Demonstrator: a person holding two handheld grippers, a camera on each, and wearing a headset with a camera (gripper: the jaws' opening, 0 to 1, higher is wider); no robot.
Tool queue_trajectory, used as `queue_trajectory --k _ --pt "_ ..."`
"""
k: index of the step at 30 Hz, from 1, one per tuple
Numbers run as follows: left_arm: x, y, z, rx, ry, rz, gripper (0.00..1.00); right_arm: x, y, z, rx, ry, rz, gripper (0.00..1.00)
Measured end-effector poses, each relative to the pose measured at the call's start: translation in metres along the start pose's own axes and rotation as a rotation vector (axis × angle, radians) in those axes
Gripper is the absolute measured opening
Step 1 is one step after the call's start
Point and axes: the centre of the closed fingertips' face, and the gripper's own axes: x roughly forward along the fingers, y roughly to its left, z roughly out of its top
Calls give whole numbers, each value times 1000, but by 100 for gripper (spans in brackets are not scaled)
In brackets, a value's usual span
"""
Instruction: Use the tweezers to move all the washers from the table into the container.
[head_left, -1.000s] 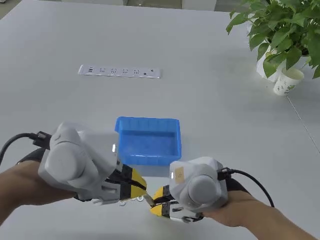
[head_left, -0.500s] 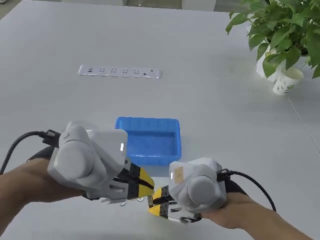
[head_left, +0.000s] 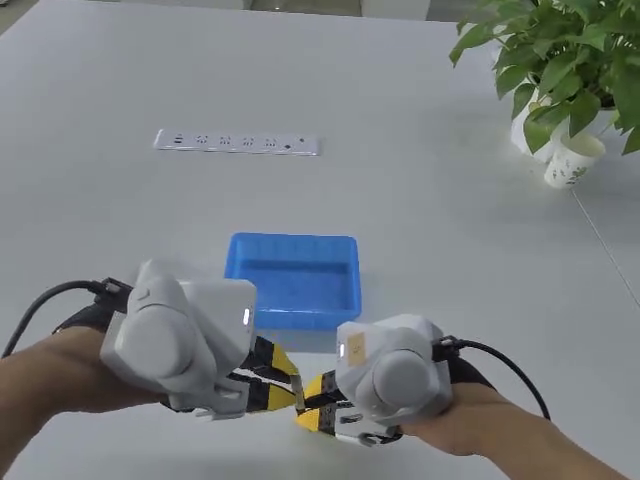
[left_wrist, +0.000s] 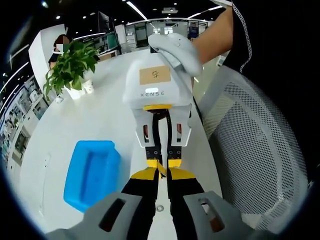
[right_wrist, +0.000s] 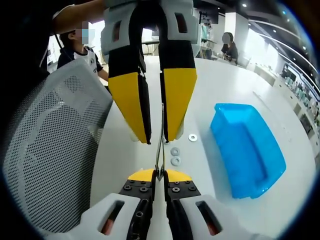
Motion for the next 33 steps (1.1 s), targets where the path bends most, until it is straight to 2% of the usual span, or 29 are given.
queue_trajectory --k 3,6,12,23,33 --pt "2 0 2 -6 -24 0 11 0 0 0 -9 3 1 8" --pt "3 0 3 -4 -29 -4 7 0 1 0 -15 3 2 8" --pt "5 1 6 -18 -54 -10 7 -1 1 -1 -23 7 5 8" --pt "2 -1 6 -41 -55 -27 5 -1 3 2 -24 -5 7 8" --pt "-1 2 8 -16 -48 -29 6 -4 -2 5 -43 -12 -16 10"
